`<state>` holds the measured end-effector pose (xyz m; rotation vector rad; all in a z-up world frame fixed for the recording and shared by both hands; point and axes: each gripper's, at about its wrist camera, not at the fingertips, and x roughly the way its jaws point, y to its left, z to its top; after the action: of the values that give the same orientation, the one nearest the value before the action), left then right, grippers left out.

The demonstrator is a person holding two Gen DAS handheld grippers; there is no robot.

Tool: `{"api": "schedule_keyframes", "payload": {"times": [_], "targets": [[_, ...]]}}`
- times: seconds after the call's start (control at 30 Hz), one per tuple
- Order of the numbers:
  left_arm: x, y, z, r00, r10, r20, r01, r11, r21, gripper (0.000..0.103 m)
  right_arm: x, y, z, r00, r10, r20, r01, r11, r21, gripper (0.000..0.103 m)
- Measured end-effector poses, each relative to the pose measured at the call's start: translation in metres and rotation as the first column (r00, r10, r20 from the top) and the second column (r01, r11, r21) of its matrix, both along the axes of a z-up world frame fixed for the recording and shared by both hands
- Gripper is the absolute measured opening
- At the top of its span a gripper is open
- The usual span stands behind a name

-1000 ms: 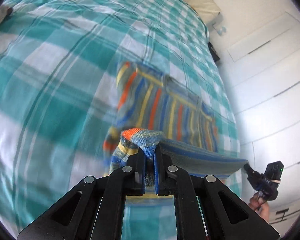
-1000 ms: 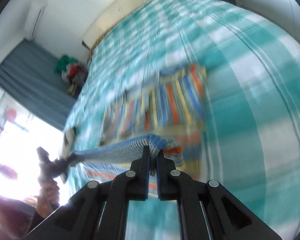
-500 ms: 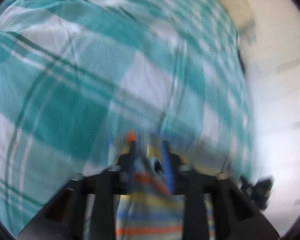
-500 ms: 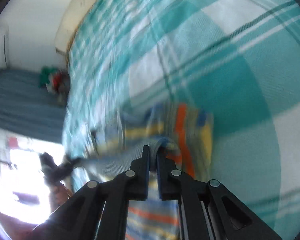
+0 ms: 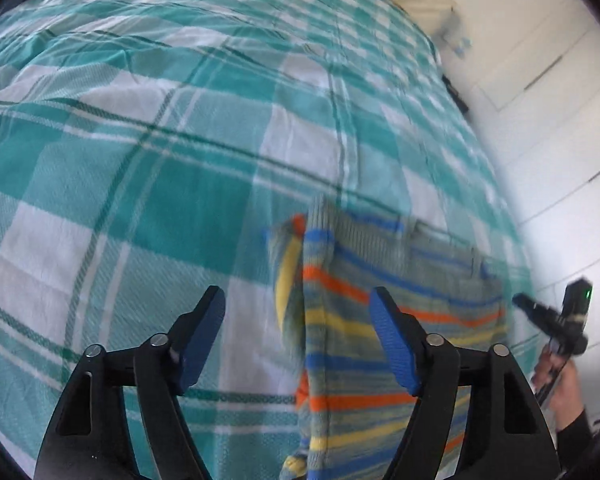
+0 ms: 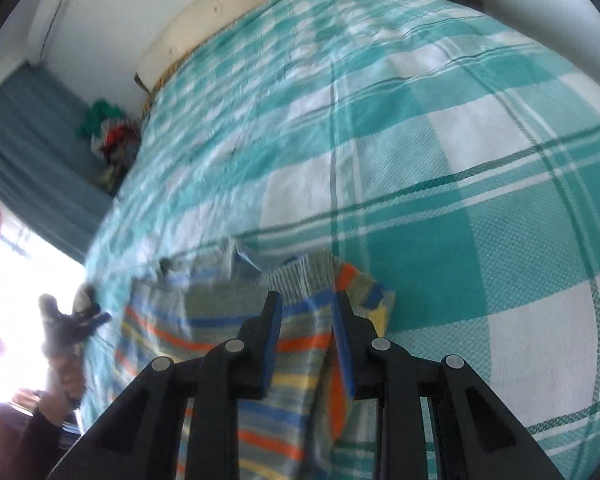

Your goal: Fold small clothes

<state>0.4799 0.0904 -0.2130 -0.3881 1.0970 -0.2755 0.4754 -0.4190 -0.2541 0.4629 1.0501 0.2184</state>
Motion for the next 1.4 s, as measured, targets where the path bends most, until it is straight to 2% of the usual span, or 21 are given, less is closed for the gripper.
{"api": "schedule_keyframes", "payload": {"times": [0.13, 0.17, 0.2, 0.27, 0.3, 0.33, 0.4, 0.5, 0.6, 0.63, 0.67, 0.7, 0.73, 0.8, 0.87, 0.9, 0.97, 1.07, 1.23, 1.33, 1.4], "targets": [[-0.006, -0.005, -0.006, 0.999, 0.029, -0.013, -0.030, 0.999, -0.043, 0.073, 0.019, 0.016, -0.020, 0.999, -0.002, -0.044, 0.000, 0.999, -0.038, 0.027], [-0.008, -0.006, -0.006, 0.999, 0.029, -0.012, -0.030, 0.998, -0.046, 0.073, 0.025, 0.027, -0.028, 0.998, 0.016, -0.061, -0.021, 0.997, -0.081, 0.022], [-0.012, -0.007, -0.004, 1.000, 0.025, -0.009, -0.026, 0.999, -0.030, 0.073, 0.027, 0.029, -0.029, 0.998, 0.010, -0.065, -0.019, 0.990, -0.137, 0.002], [-0.024, -0.008, 0.001, 1.000, 0.016, 0.009, -0.016, 1.000, 0.024, 0.073, 0.022, 0.026, -0.032, 0.996, -0.061, -0.067, 0.044, 0.973, -0.227, 0.003], [-0.032, -0.007, 0.004, 1.000, 0.010, 0.015, -0.011, 0.999, 0.050, 0.073, 0.020, 0.023, -0.032, 0.994, -0.083, -0.066, 0.065, 0.970, -0.236, 0.008], [-0.044, -0.007, 0.008, 1.000, 0.001, 0.029, -0.004, 0.997, 0.074, 0.073, 0.017, 0.021, -0.030, 0.993, -0.099, -0.062, 0.080, 0.964, -0.254, 0.032], [-0.073, -0.010, 0.017, 0.996, -0.033, 0.082, 0.023, 0.993, 0.119, 0.073, -0.003, 0.027, -0.012, 0.997, -0.076, -0.017, 0.066, 0.937, -0.342, 0.047], [-0.117, -0.033, 0.026, 0.972, -0.148, 0.183, 0.113, 0.975, 0.190, 0.073, -0.041, 0.050, 0.017, 0.997, 0.076, 0.035, -0.062, 0.955, -0.289, 0.047], [-0.141, -0.065, 0.013, 0.947, -0.252, 0.200, 0.193, 0.942, 0.273, 0.071, -0.093, 0.089, 0.022, 0.960, 0.278, 0.035, -0.265, 0.941, -0.211, 0.047], [-0.142, -0.071, 0.001, 0.951, -0.262, 0.162, 0.208, 0.934, 0.291, 0.059, -0.109, 0.100, 0.014, 0.944, 0.330, 0.018, -0.318, 0.921, -0.223, 0.046], [-0.141, -0.075, -0.015, 0.961, -0.261, 0.092, 0.220, 0.922, 0.319, 0.037, -0.123, 0.107, -0.001, 0.931, 0.364, -0.014, -0.355, 0.897, -0.263, 0.044], [-0.142, -0.077, -0.033, 0.968, -0.251, 0.017, 0.228, 0.905, 0.359, 0.031, -0.134, 0.109, -0.014, 0.924, 0.376, -0.063, -0.376, 0.873, -0.312, 0.041], [-0.149, -0.076, -0.037, 0.968, -0.248, 0.027, 0.220, 0.900, 0.376, 0.031, -0.146, 0.107, -0.034, 0.920, 0.368, -0.135, -0.391, 0.840, -0.376, 0.034], [-0.162, -0.070, -0.030, 0.972, -0.234, 0.027, 0.204, 0.894, 0.398, 0.027, -0.172, 0.092, -0.039, 0.930, 0.355, -0.092, -0.357, 0.821, -0.445, 0.033], [-0.173, -0.062, -0.023, 0.979, -0.202, 0.010, 0.182, 0.902, 0.391, 0.026, -0.183, 0.080, -0.035, 0.951, 0.293, -0.100, -0.304, 0.823, -0.479, 0.043], [-0.180, -0.057, -0.022, 0.983, -0.182, 0.001, 0.167, 0.906, 0.389, 0.030, -0.188, 0.075, -0.030, 0.959, 0.268, -0.093, -0.279, 0.841, -0.464, 0.044], [-0.197, -0.046, -0.019, 0.991, -0.132, 0.013, 0.117, 0.915, 0.386, 0.060, -0.198, 0.069, -0.021, 0.970, 0.232, -0.074, -0.240, 0.859, -0.452, 0.044], [-0.231, -0.031, -0.009, 0.995, -0.055, 0.086, 0.021, 0.933, 0.360, 0.088, -0.226, 0.072, -0.002, 0.979, 0.203, -0.008, -0.183, 0.867, -0.464, 0.049], [-0.252, -0.028, -0.029, 0.997, -0.004, 0.081, -0.027, 0.923, 0.383, 0.095, -0.269, 0.089, 0.005, 0.987, 0.130, 0.090, -0.078, 0.897, -0.436, 0.063], [-0.260, -0.036, -0.046, 0.993, -0.059, 0.104, 0.007, 0.895, 0.445, 0.101, -0.282, 0.094, -0.016, 0.997, 0.070, 0.043, -0.044, 0.901, -0.431, 0.070], [-0.258, -0.036, -0.049, 0.993, -0.052, 0.103, 0.002, 0.900, 0.436, 0.102, -0.290, 0.097, -0.033, 0.998, 0.069, 0.013, -0.056, 0.893, -0.447, 0.076]]}}
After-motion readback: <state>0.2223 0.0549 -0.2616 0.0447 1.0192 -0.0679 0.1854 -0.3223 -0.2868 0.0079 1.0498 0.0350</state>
